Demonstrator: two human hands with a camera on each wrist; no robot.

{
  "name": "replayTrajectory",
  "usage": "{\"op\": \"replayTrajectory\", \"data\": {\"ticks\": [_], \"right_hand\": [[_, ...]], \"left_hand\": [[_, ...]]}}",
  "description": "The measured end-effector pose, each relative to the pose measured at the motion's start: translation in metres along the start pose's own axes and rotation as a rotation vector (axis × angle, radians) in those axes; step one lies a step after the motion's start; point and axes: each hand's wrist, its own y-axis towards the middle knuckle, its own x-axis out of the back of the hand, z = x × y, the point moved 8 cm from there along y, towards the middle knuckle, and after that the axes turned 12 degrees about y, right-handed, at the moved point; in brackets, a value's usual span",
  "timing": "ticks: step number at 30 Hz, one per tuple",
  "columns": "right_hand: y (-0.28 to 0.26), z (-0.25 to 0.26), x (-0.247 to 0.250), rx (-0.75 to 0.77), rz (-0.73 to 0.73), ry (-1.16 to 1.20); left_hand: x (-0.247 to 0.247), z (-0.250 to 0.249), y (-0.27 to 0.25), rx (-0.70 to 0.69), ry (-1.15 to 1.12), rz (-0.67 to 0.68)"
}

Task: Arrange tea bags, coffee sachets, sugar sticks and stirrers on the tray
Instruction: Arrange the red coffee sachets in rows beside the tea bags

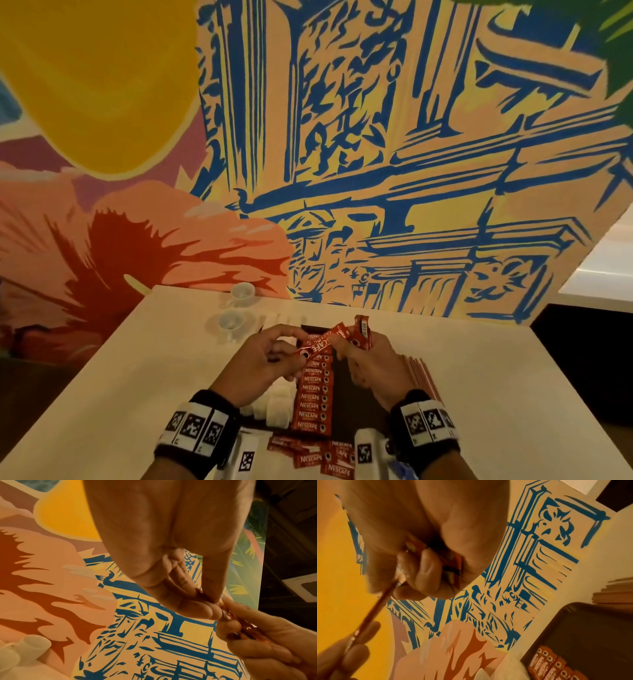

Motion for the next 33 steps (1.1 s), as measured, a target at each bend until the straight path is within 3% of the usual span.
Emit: {"op": "replayTrajectory", "data": {"ticks": [7, 11, 15, 21, 24, 28, 33], "right_hand": [[0.006, -0.014, 0.0, 0.125, -0.125, -0.142], [0.014, -0.006, -0.001, 0.195, -0.105, -0.413], [0.015, 0.005, -0.001, 0.231, -0.059, -0.409], [0.008, -0.006, 0.015, 0.077, 0.037, -0.384], [0.007, -0.013, 0.021, 0.019, 0.077, -0.26], [0.013, -0.004, 0.04, 0.042, 0.025, -0.205], [0.022, -0.012, 0.074, 0.002, -0.003, -0.289]], "left_hand": [[0.009, 0.028, 0.004, 0.045, 0.191, 0.075], [0.004, 0.021, 0.014, -0.014, 0.246, 0.066], [-0.014, 0.007, 0.029, -0.088, 0.285, 0.045], [-0.024, 0.008, 0.039, 0.071, -0.199, -0.055], [-0.037, 0.005, 0.038, 0.091, -0.325, -0.096], [-0.052, 0.005, 0.039, 0.114, -0.312, -0.135], [-0.052, 0.02, 0.039, 0.166, -0.108, -0.22]]}}
